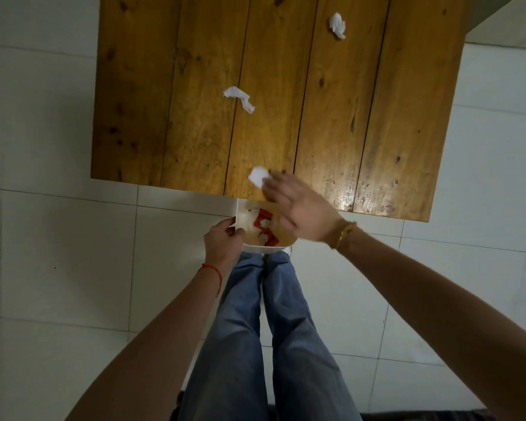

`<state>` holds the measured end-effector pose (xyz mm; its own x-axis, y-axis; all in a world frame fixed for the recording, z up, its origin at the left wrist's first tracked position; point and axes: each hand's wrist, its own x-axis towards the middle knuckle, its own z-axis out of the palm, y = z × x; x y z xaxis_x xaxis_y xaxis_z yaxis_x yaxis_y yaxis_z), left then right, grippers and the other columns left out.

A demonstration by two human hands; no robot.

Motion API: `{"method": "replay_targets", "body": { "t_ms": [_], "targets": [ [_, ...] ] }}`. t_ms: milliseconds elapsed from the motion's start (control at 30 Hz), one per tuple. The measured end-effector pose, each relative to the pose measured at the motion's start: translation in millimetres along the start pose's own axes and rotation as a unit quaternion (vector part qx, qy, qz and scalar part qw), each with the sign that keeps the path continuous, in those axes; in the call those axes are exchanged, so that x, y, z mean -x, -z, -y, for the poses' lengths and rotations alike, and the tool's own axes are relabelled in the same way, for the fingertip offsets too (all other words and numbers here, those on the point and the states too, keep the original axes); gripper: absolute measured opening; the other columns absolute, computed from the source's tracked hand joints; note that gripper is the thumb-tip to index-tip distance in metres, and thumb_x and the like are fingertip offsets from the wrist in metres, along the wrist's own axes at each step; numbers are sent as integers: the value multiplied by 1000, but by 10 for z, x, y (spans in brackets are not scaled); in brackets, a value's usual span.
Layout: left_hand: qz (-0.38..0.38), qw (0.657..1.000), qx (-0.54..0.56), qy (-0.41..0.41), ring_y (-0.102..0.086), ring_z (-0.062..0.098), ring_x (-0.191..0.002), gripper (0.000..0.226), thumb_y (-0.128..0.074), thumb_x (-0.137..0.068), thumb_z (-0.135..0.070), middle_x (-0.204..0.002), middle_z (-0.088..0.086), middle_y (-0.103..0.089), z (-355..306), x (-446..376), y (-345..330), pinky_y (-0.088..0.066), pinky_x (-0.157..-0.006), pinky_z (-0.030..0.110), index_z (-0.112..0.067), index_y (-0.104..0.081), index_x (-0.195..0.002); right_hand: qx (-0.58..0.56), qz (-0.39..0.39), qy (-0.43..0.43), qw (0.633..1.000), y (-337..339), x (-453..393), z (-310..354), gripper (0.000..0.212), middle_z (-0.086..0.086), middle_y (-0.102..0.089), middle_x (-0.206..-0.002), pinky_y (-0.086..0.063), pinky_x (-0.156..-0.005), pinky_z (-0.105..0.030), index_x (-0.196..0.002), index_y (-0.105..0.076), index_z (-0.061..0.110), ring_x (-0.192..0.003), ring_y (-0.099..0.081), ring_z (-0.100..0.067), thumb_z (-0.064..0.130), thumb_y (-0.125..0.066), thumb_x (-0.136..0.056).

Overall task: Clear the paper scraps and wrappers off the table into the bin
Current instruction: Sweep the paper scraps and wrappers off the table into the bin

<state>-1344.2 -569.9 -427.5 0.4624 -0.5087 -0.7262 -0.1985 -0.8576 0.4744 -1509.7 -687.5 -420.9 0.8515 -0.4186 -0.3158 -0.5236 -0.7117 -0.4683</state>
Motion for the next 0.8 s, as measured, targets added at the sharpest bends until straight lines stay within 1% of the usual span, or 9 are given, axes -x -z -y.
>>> {"method": "replay_targets", "body": {
  "t_ms": [67, 133, 200, 267, 400, 533, 667, 733, 800],
  "targets": [
    [0, 1000, -3, 2, -54, -4, -61, 26, -53, -80, -8, -74, -6, -65, 6, 9, 18, -35, -51, -3, -16, -70, -98, -6, 17, 63, 998, -127, 143, 143, 49, -12, -42, -148, -18, -120, -44, -141, -43, 8, -144, -27, -27, 28, -41, -97],
    [0, 1000, -6, 3, -54, -2, -60, 25, -53, -80, -9, -70, -9, -64, 14, 16, 36, -37, -51, 0, -16, -70, -97, -28, -8, 81, 996, -149, 154, 205, 46, -12, -44, -147, -21, -118, -45, -139, -46, 7, -143, -29, -27, 25, -42, -97],
    [2, 1000, -6, 2, -54, -3, -62, 24, -54, -80, -11, -70, -10, -63, 27, 15, 54, -36, -51, 2, -17, -70, -96, -59, -63, 43, 995, -41, -12, 189, 48, -13, -42, -147, -24, -117, -45, -141, -43, 6, -142, -29, -25, 22, -43, -95],
    [6, 1000, -9, -4, -54, -3, -62, 22, -53, -81, -11, -72, -9, -64, 38, 12, 77, -36, -51, 2, -17, -70, -94, -57, -99, -12, 993, 161, -318, 115, 54, -12, -36, -151, -19, -120, -42, -146, -34, 8, -144, -25, -24, 23, -42, -95],
    [4, 1000, -5, -10, -55, -3, -61, 24, -53, -82, -10, -68, -15, -61, 66, -2, 107, -37, -52, 1, -20, -69, -96, -15, -87, -92, 992, 576, -1005, -97, 64, -11, -17, -159, -8, -121, -40, -152, -15, 11, -148, -12, -25, 30, -40, -96],
    [1, 1000, -21, -6, -52, -7, -60, 32, -51, -83, -10, -77, -9, -62, 85, -40, 120, -33, -52, -6, -15, -67, -110, -19, -48, -119, 992, 682, -1388, -199, 62, -8, -13, -161, -9, -121, -39, -152, -15, 11, -148, -8, -24, 32, -39, -98],
    [-5, 1000, -19, -7, -52, -5, -60, 30, -52, -81, -10, -75, -10, -62, 106, -55, 146, -34, -53, -5, -16, -69, -105, -5, -14, -104, 994, 470, -1142, -99, 63, -6, -11, -161, -8, -120, -39, -151, -16, 10, -148, -6, -23, 35, -38, -98],
    [-8, 1000, -21, -12, -53, -2, -60, 27, -53, -80, -10, -74, -7, -65, 123, -50, 156, -36, -53, 0, -17, -70, -100, -23, -29, -71, 997, 305, -837, 14, 62, -7, -18, -159, -5, -118, -36, -150, -20, 10, -148, -11, -24, 33, -39, -96],
    [-8, 1000, -27, -11, -53, 3, -62, 28, -54, -79, -10, -77, -2, -68, 136, -33, 151, -35, -53, 4, -18, -70, -100, -33, -23, -34, 999, 123, -513, 163, 61, -11, -26, -156, -10, -121, -40, -148, -27, 7, -147, -16, -26, 29, -41, -94]
  ]
}}
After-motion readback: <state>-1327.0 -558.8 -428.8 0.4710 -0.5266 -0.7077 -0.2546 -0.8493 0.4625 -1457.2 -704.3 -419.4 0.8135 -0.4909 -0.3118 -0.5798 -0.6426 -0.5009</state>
